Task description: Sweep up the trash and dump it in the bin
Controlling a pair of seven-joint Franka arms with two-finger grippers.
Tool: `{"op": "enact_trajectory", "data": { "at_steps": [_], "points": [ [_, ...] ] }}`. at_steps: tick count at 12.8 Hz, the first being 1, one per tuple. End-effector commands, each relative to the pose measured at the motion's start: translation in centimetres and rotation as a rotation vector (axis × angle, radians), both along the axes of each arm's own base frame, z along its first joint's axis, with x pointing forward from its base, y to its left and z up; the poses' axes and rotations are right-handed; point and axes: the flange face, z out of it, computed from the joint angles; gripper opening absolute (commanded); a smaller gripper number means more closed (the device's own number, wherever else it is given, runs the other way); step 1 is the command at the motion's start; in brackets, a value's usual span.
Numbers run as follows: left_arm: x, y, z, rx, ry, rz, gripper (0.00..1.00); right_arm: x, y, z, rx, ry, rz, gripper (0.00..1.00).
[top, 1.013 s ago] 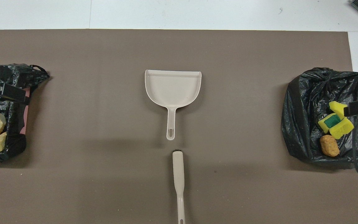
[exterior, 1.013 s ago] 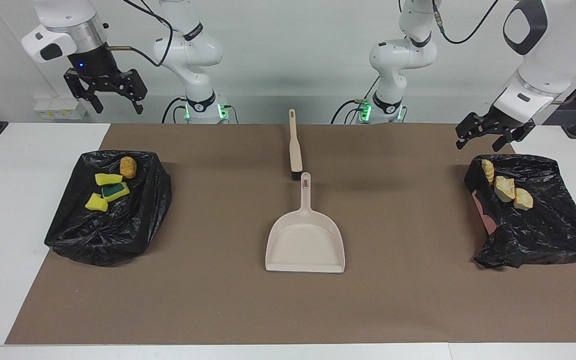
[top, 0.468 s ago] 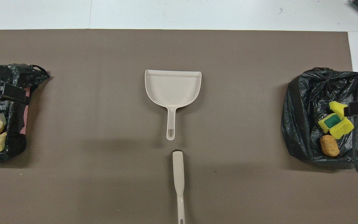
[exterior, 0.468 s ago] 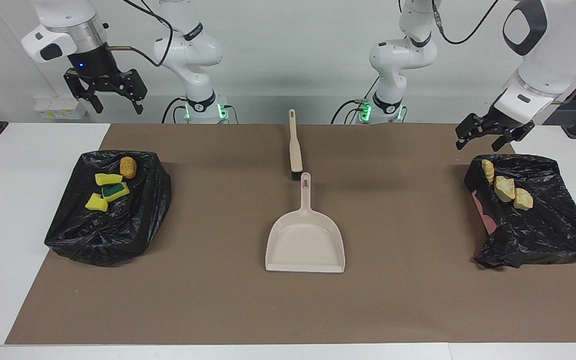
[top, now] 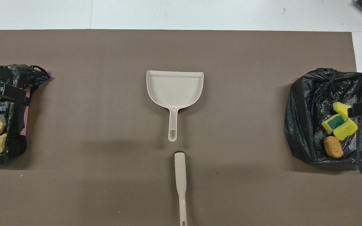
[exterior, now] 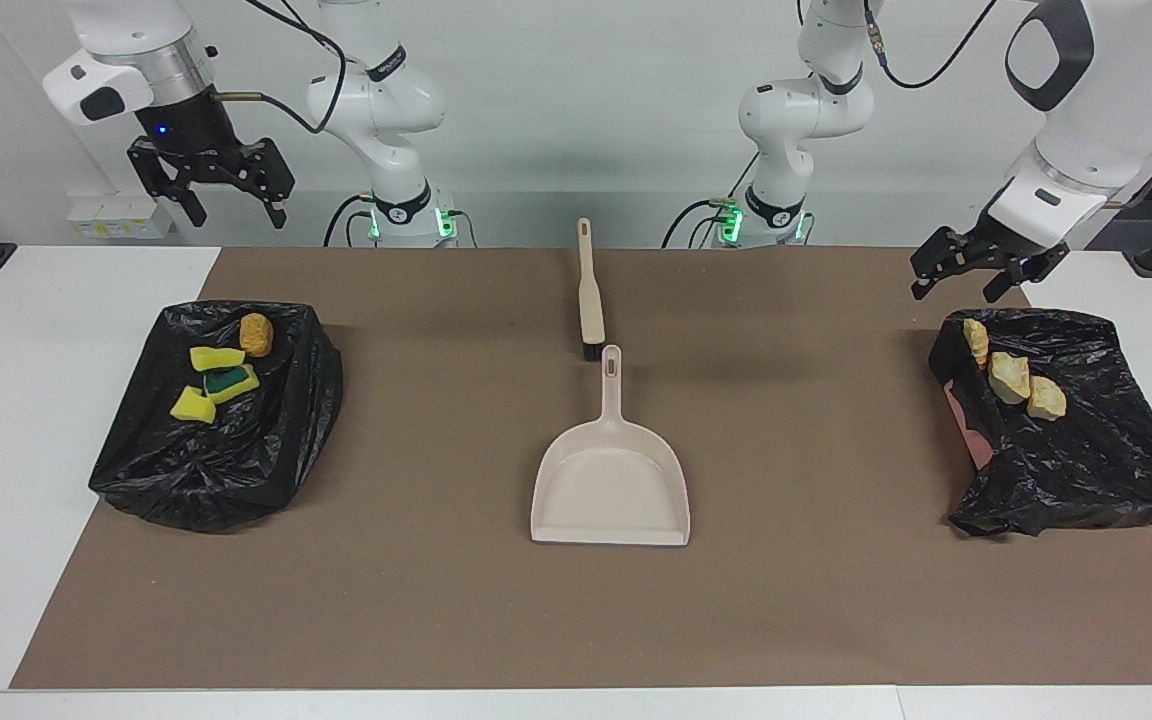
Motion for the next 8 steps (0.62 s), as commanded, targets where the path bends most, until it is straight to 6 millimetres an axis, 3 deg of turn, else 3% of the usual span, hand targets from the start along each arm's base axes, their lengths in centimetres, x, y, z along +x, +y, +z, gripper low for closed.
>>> {"op": "enact_trajectory", "data": {
  "at_steps": [1, 8],
  "points": [
    [-0.9, 0.6, 0.1, 0.03, 0.048, 0.005, 1.0, -0.8, -0.2, 0.0, 0.01, 0.007, 0.017, 1.0],
    [-0.9, 0.3, 1.4, 0.049, 0.026, -0.004, 1.0, -0.7, -0.2, 0.0, 0.01, 0.006, 0.017, 1.0]
  ]
}}
